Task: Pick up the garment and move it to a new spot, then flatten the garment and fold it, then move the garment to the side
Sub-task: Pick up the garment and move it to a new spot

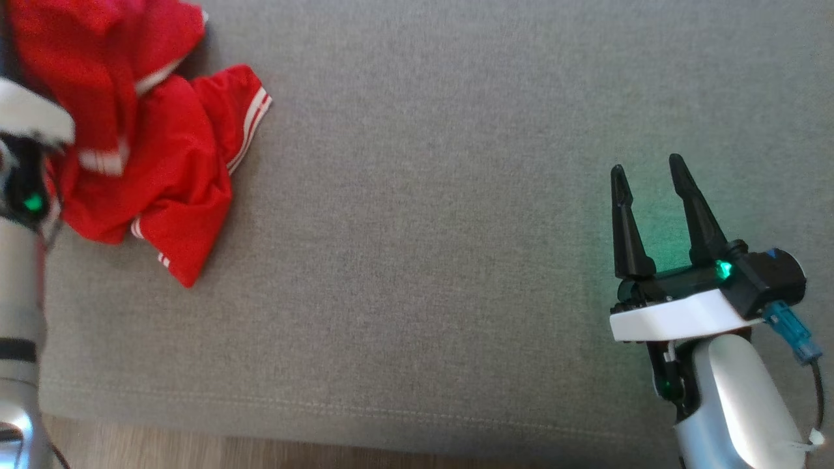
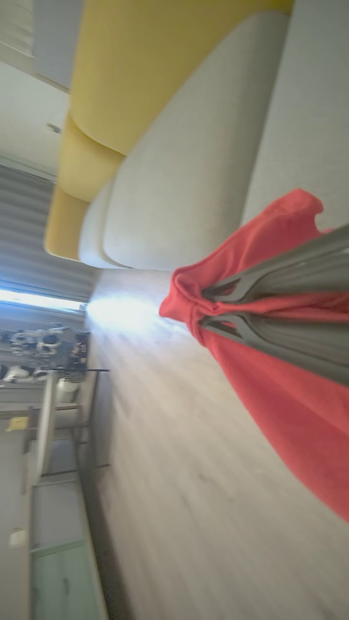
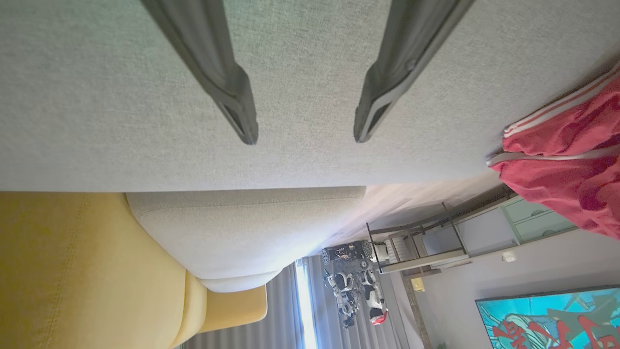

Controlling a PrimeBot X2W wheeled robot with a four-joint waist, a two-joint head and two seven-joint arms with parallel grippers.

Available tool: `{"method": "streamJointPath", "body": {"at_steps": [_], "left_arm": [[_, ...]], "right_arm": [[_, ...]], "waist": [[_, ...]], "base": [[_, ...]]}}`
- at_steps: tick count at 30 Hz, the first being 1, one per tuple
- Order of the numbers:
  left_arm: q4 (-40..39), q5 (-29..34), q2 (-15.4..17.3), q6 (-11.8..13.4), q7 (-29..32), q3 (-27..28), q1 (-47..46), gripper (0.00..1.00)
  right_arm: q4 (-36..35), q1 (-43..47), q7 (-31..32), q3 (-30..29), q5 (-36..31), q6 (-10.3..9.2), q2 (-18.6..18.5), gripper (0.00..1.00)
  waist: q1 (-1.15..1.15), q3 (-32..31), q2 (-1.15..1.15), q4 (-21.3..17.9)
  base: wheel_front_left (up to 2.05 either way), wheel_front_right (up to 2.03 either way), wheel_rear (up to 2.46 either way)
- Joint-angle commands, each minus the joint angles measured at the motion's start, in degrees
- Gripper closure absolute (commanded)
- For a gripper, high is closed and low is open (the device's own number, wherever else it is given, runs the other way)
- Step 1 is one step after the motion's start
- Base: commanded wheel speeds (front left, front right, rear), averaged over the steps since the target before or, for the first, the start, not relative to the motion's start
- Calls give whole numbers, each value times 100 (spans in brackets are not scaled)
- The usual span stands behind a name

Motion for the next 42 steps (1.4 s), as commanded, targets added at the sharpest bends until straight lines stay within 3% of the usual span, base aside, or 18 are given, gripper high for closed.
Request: {"method": "streamJointPath", "body": {"at_steps": [1, 11, 19, 28, 35, 42], "left_arm": [[-513, 105, 370, 56, -71, 338, -191, 100], [-2290, 619, 157, 150, -74, 799, 320, 100], [-3376, 385, -144, 31, 305, 338, 636, 100], [-4212, 349, -463, 140, 950, -165, 695, 100], [-4137, 653, -986, 250, 1103, -893, 588, 100], [-3007, 776, -1549, 512, 765, -1226, 287, 100]], "right_arm": [[-161, -12, -62, 142, 46, 23, -16, 0], [-62, 183, -62, 248, 364, 23, -16, 0], [-138, 268, -62, 365, 683, 23, -16, 0], [-452, 232, -62, 428, 710, 23, -16, 0], [-808, 164, -62, 595, 890, 23, -16, 0], [-1176, 77, -62, 670, 1160, 23, -16, 0]], "waist": [[0, -198, 0, -2], [0, -802, 0, -204], [0, -1044, 0, -674], [0, -883, 0, -1454], [0, -561, 0, -2107], [0, -217, 0, -2845]], "base": [[0, 0, 0], [0, 0, 0], [0, 0, 0], [0, 0, 0], [0, 0, 0], [0, 0, 0]]}}
